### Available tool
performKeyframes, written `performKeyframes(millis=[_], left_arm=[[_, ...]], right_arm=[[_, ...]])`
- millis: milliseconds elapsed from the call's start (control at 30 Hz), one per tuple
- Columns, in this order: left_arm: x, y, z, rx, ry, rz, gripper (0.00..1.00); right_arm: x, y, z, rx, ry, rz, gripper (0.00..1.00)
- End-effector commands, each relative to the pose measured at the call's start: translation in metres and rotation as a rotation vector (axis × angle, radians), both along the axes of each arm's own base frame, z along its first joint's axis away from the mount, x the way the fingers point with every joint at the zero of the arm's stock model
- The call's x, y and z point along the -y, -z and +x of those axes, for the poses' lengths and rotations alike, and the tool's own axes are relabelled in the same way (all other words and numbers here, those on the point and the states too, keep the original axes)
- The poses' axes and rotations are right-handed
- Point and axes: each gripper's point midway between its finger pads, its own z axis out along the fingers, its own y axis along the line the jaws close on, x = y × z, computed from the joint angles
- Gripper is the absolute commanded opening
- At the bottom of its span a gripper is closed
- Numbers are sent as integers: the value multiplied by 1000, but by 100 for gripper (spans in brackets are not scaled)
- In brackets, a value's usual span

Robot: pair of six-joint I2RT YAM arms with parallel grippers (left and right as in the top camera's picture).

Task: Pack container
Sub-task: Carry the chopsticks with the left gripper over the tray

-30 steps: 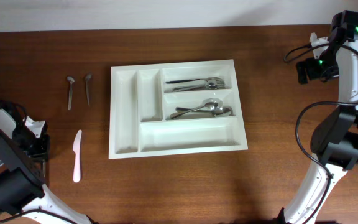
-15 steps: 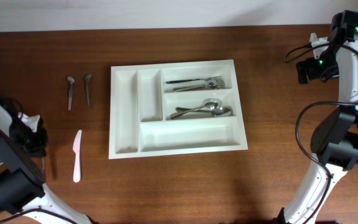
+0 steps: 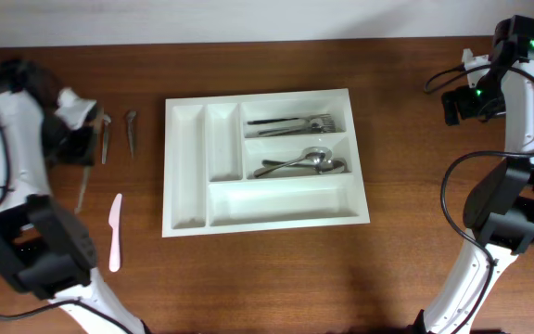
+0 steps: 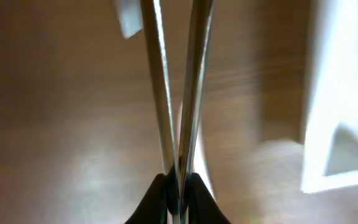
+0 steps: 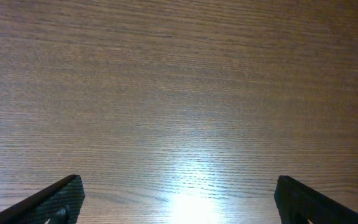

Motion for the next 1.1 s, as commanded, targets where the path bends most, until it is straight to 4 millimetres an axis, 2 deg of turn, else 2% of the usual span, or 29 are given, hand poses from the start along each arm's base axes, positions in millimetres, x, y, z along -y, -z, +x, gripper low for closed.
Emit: performKeyframes(millis=[0, 133, 233, 400, 567, 767, 933, 1067], left_arm=[[58, -22, 19, 80, 254, -78, 2], [122, -31, 24, 103, 470, -96, 2], [168, -31, 20, 103, 613, -101, 2], [238, -31, 3, 104, 866, -109, 2], [295, -31, -21, 112, 1095, -117, 2], [343, -32, -47, 127, 1293, -123, 2], [360, -31, -59, 125, 1344, -128, 2], [363, -31, -60, 132, 1350, -128, 3]], right_arm=[[1, -17, 1, 41, 1, -5, 99], [1, -17, 1, 41, 1, -5, 99], [1, -17, 1, 41, 1, -5, 99], [1, -17, 1, 41, 1, -4, 99], [1, -17, 1, 41, 1, -4, 99], [1, -17, 1, 41, 1, -5, 99], [1, -17, 1, 41, 1, -5, 99], [1, -17, 1, 41, 1, -5, 98]])
